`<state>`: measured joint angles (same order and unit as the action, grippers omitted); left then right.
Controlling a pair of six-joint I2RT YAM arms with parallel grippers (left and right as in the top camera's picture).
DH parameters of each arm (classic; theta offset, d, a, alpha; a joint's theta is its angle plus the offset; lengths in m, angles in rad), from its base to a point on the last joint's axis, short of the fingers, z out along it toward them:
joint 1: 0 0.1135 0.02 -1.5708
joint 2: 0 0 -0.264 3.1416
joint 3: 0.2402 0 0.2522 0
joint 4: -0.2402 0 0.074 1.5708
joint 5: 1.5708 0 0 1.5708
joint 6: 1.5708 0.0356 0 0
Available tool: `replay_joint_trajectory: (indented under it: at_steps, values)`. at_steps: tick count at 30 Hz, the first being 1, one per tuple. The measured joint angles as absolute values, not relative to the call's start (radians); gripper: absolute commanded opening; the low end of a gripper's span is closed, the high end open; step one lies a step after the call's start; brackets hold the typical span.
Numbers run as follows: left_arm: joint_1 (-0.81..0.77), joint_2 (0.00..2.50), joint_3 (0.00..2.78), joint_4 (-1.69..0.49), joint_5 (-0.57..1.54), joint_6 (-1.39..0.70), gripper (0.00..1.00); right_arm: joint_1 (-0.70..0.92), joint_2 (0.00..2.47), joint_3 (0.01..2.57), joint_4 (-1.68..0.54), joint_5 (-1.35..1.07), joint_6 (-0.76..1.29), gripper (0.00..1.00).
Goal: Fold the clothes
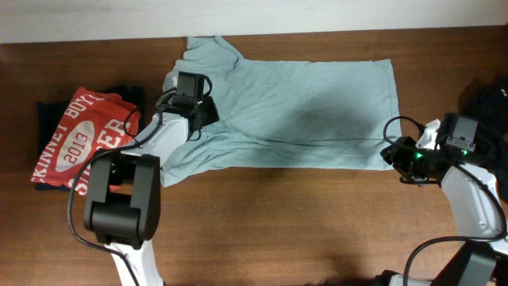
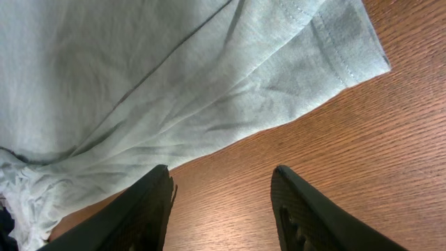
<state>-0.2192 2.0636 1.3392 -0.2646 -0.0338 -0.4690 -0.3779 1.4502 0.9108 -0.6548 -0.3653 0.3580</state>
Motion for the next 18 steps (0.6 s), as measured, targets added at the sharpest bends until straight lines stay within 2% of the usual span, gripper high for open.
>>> replay_joint_trajectory:
  at_steps: [7,12,18]
  values:
    - [-0.219,2.104,1.348,-0.254,-0.033,-0.472,0.24,-0.378,1.45,0.911,-0.659,-0.366,0.358,0.5]
    - [-0.219,2.108,1.348,-0.25,-0.033,-0.474,0.01,-0.378,1.45,0.911,-0.658,-0.365,0.358,0.5]
    - [-0.216,2.114,1.359,-0.258,-0.025,-0.472,0.0,-0.378,1.45,0.911,-0.658,-0.365,0.358,0.5]
